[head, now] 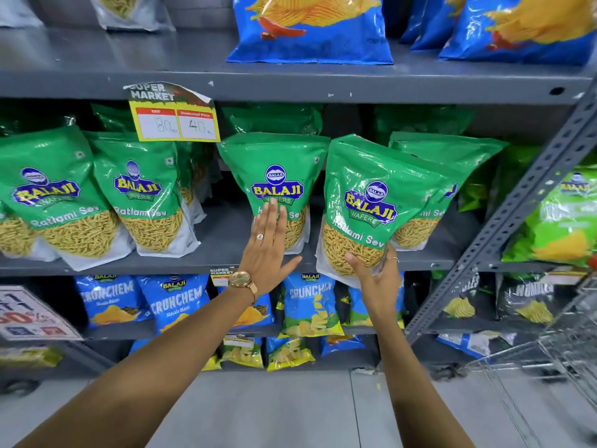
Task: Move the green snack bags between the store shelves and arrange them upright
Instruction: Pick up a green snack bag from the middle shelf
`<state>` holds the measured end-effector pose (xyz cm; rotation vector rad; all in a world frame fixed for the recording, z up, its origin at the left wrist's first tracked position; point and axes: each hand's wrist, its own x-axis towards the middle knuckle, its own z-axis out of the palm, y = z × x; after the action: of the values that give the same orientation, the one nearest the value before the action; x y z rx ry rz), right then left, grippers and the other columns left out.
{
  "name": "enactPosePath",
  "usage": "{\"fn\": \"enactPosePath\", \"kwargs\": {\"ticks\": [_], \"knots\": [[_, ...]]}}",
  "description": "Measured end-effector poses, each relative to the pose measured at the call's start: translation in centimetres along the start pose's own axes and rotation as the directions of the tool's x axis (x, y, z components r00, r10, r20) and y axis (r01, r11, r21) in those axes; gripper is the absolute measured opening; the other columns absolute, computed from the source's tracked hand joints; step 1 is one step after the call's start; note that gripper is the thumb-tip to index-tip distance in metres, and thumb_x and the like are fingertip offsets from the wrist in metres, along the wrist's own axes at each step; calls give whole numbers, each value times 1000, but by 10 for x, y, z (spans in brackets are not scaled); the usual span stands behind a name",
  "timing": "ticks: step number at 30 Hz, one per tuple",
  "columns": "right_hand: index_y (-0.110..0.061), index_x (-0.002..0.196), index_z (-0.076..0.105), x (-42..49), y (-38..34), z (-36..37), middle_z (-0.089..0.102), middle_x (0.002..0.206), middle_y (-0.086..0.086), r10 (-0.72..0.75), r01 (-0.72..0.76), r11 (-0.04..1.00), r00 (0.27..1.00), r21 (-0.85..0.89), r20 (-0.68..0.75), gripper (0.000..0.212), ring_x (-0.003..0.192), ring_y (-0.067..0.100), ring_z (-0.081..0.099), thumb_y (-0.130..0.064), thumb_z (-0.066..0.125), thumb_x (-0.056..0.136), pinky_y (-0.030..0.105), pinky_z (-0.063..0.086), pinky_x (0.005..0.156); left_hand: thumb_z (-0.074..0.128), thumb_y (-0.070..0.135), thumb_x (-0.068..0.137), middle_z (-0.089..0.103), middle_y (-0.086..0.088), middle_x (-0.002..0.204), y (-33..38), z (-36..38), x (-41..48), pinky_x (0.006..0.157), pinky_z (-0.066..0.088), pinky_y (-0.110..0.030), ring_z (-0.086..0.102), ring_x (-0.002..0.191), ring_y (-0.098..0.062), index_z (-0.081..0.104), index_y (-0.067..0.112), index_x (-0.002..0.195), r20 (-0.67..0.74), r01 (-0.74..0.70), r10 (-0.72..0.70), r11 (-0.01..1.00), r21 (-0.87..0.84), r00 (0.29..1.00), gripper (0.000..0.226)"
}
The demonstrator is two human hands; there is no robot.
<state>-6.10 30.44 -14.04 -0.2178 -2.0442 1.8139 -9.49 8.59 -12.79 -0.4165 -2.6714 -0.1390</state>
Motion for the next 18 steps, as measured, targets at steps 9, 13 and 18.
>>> {"fn": "enactPosePath", "kwargs": {"ticks": [9,13,18], "knots": [[-23,130,52,-90,-60,7,69,121,-2,-125,125,992,991,15,-45,63,111,12,66,-31,80,75,34,55,92,51,69,80,-22,16,160,5,-58,-50,115,21,-22,-10,151,-3,-22,27,150,54,-126,207,759,-638,977,110],[-27,130,52,-123,-107,31,68,122,-5,-198,200,978,979,65,-44,63,115,12,63,-38,78,75,35,52,96,61,63,79,-14,31,158,-7,-102,-66,117,29,-34,9,152,-9,-17,43,149,17,-97,186,587,-804,982,106],[-18,113,49,-143,-172,71,55,79,-35,-298,299,948,954,103,-32,52,77,-15,50,-45,73,75,5,43,72,70,54,78,21,41,149,-49,-171,-72,113,27,-11,27,142,8,14,35,153,-213,-200,34,515,-833,976,96]]}}
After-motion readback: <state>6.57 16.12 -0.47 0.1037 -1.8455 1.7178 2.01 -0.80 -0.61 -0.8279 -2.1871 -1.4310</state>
